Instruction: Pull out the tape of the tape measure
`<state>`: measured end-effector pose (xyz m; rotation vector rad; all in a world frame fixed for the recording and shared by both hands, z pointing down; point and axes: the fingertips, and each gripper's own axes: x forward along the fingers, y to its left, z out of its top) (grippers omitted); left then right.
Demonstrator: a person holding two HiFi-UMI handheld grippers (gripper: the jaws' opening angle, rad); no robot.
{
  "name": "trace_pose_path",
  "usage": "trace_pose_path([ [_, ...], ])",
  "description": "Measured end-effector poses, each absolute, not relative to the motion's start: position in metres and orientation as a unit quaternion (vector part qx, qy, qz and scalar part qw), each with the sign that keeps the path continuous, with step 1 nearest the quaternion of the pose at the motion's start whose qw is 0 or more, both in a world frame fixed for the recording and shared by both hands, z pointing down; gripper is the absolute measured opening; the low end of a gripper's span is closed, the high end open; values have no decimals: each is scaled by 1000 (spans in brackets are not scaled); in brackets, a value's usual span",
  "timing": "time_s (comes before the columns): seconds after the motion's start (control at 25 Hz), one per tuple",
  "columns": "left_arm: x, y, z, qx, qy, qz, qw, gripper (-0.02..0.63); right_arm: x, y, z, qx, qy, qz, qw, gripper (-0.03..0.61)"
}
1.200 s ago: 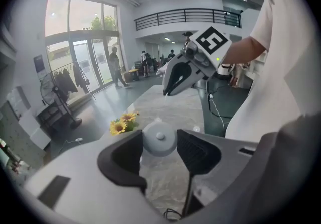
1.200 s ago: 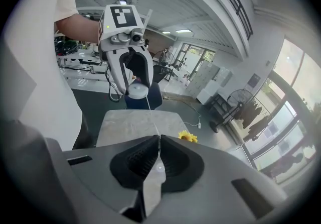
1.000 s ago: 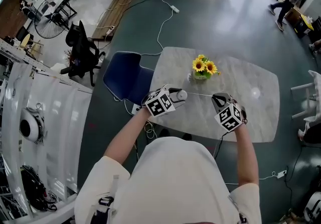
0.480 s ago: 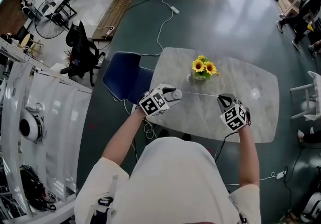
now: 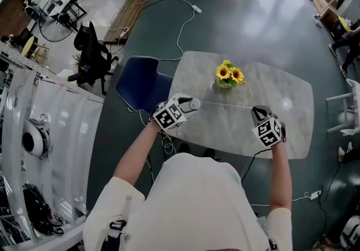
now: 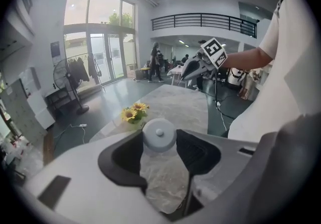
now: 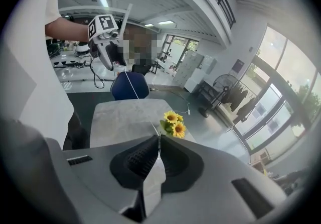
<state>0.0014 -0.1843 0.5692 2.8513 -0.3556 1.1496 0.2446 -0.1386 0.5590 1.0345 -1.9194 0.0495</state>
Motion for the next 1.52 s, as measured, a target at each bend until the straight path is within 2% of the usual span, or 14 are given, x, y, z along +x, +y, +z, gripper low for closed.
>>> trace_pose_path([
  [0.44,6,-185,567,925,-121,360,17,210,259,-133,559,440,-774,30,454,38],
  [0.68,-6,-194,568,922,-137,361,38,210,277,-133,555,463,-765,44,447,38],
  [1.08,-6,-194,574,923,-132,360,33,212,271,-133,565,461,-768,53,441,38],
  [1.52,6,-183,602,917,-106,380,62,212,259,-128,595,449,-773,92,439,38],
])
